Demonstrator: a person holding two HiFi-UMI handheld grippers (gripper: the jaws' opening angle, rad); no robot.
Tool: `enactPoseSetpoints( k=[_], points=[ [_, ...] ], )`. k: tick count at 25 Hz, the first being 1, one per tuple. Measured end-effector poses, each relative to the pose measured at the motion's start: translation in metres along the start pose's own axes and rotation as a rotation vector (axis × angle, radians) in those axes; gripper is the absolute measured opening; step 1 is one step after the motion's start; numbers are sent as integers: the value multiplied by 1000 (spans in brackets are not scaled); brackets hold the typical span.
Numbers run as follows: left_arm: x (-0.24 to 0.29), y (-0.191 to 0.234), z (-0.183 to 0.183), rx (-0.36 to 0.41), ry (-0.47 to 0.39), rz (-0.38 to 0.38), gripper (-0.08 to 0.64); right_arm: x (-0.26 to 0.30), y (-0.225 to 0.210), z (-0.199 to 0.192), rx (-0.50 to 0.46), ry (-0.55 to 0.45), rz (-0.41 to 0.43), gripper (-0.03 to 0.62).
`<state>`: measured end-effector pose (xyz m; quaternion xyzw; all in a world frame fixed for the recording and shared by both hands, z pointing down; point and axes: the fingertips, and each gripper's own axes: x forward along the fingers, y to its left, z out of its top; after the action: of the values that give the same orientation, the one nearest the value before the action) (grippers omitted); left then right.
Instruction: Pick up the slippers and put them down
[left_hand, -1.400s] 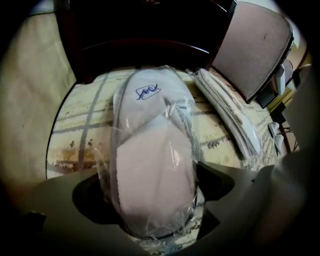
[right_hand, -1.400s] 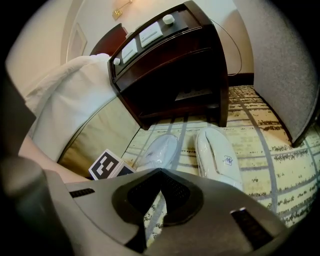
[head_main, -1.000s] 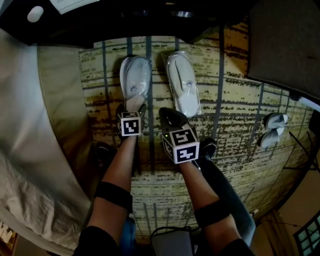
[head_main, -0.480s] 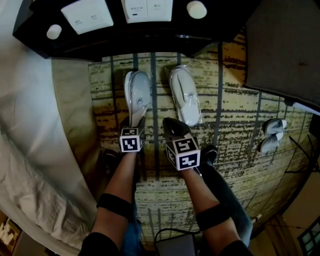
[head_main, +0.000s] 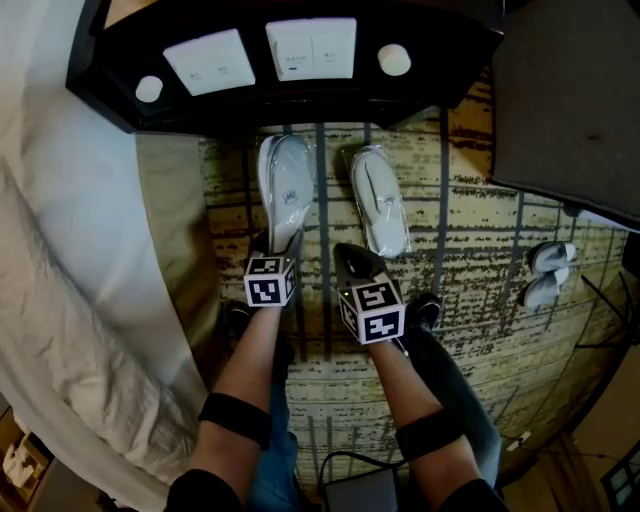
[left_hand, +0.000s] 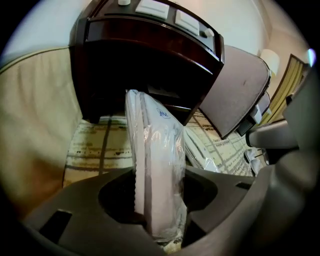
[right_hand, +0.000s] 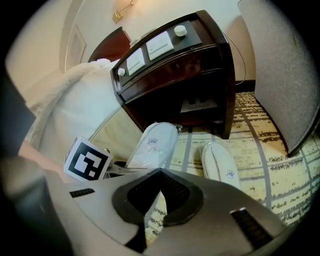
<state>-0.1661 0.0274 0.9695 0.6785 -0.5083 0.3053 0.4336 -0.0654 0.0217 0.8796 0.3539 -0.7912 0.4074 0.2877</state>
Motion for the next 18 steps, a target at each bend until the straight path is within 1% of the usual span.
enactPoseSetpoints(
  k=[3,6,9,15,18],
  points=[
    [-2,1,28,-6,-18,-10,186,0,2,8,1,-11,2,2],
    [6,17,51,3,-47,10,186,4,-1,18,0,-28,3,2],
    [17,29,82,3,-98,17,186,11,-7,26,-4,-45,0,2],
    [39,48,149,6,-193,4,186,30,-13,37,-16,-85,9,2],
    [46,57,179,-15,-244,-4,185,41,-17,33,-17,-92,10,2]
  ],
)
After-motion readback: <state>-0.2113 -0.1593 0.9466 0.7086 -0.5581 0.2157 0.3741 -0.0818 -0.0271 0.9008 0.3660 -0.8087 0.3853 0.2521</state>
